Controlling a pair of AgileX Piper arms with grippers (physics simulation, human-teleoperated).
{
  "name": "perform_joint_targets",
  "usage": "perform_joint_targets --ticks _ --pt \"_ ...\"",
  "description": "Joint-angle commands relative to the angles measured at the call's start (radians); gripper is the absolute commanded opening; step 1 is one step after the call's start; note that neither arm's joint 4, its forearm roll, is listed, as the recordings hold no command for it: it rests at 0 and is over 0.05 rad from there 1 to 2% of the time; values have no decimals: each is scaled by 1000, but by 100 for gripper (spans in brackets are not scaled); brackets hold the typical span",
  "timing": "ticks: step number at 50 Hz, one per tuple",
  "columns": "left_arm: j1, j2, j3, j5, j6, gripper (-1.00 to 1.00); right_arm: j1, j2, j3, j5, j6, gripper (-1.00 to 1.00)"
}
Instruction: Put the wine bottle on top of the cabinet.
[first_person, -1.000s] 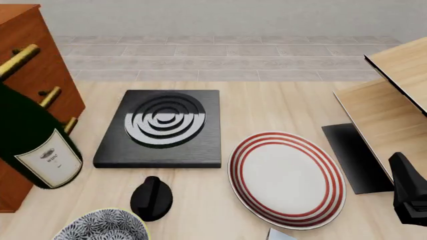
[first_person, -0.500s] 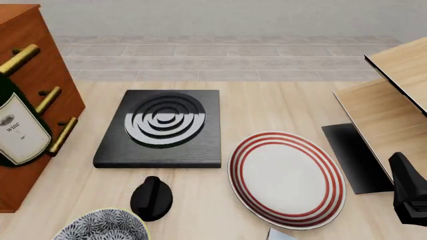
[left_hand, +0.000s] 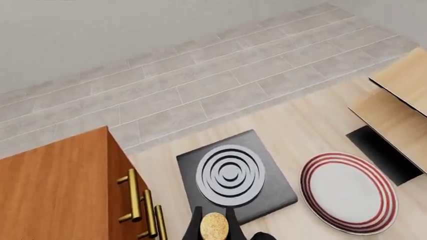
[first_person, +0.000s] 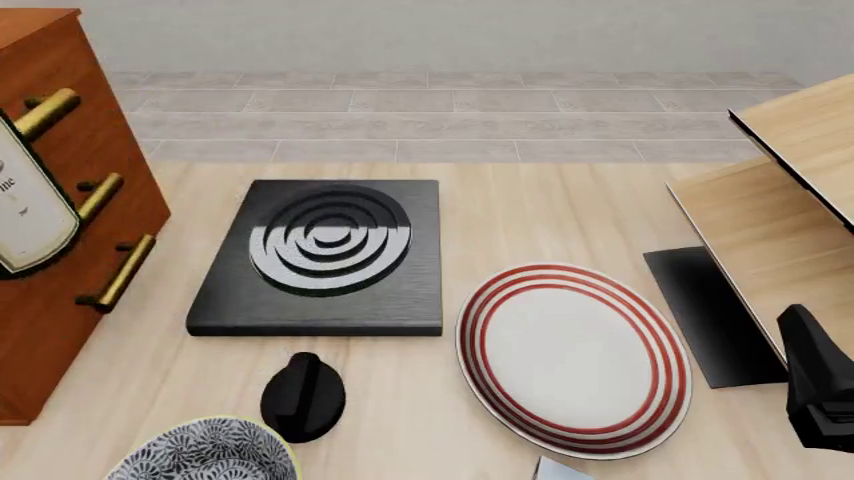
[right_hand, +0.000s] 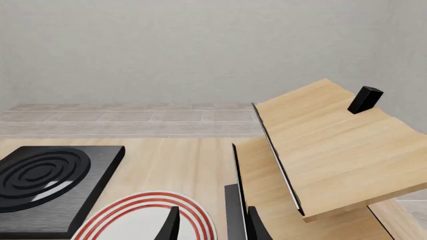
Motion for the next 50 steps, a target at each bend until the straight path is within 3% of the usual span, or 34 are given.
perform_joint_targets --ticks 1,10,24,33,50 --pt "65 47 -69 -9 21 -100 0 0 0 0 0 100" --pt "134 70 -93 -30 40 -100 0 0 0 0 0 100" --pt "175 89 -145 -21 50 -100 0 0 0 0 0 100" --pt "244 140 -289 13 76 -100 0 0 0 0 0 100" --pt "345 190 -444 78 86 -100 0 0 0 0 0 100"
